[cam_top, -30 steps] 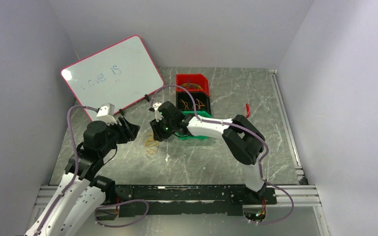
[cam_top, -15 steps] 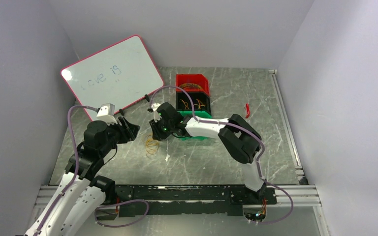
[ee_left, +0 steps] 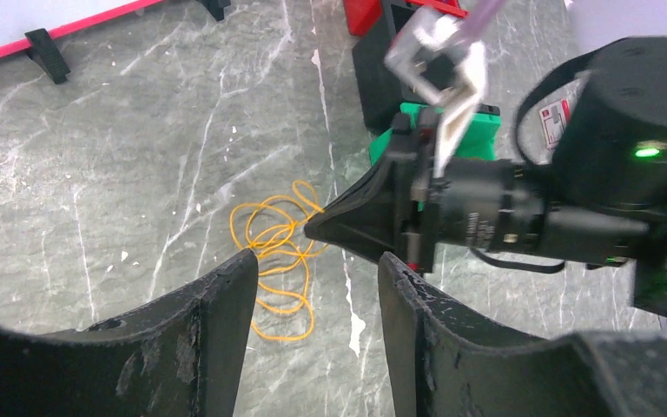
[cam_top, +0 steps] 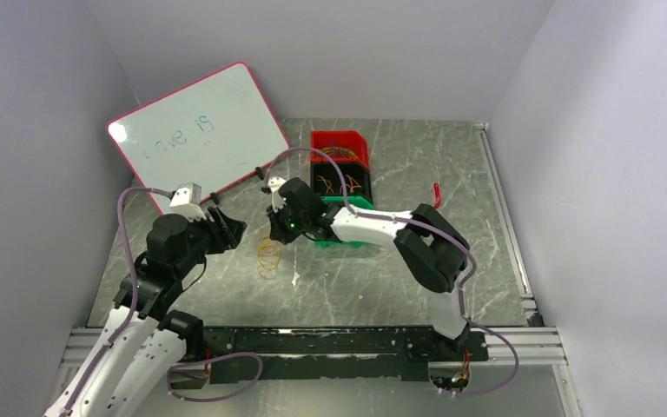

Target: Untangle the cables

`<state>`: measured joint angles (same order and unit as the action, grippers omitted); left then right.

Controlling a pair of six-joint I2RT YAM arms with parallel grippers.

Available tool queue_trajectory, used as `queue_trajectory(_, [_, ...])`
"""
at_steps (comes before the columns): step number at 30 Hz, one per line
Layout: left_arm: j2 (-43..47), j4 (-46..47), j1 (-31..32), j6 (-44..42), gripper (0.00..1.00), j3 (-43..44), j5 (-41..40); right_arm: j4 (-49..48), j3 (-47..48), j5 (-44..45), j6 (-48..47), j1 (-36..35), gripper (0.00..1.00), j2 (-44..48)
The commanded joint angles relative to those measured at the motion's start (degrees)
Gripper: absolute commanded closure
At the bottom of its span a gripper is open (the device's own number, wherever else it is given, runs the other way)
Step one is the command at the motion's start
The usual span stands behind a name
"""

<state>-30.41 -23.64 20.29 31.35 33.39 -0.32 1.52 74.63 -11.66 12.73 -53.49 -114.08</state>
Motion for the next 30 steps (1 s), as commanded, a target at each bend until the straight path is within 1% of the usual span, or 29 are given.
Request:
queue_trajectory(1, [0.55,0.91,-0.20,-0.15,0.41,1.21,-0.15,-0.50,0.09,1.60,-0.93,-0.40,1.00,7.65])
queue_trajectory(5, [0.55,3.07,-0.21,-0.65,0.39,0.83,1.67,3.16,1.63,2.28,-1.75,-0.35,1.00,11.66])
queue_trajectory(9, [0.62,4.60,-0.18,-1.70,0.38,1.05,3.45,9.37,6.00,2.18,-3.04,-0.27,1.00,13.22])
queue_trajectory(15, [1.57,5.95,-0.19,-4.95,0.37,2.04,5.03,14.90,9.37,3.01,-2.90,0.14,1.00,16.16])
queue_trajectory(22, [3.16,7.35,-0.21,-7.35,0.36,2.78,7.23,20.40,12.22,0.48,-2.24,3.24,1.00,19.68])
queue_trajectory(26, [3.12,10.96,-0.18,-7.01,0.35,1.77,11.16,21.31,12.28,-0.30,-1.14,4.75,1.00,22.10])
queue_trajectory(30, [2.17,17.03,-0.22,-8.09,0.32,0.89,18.84,21.57,12.50,-2.50,0.07,5.85,1.00,23.47])
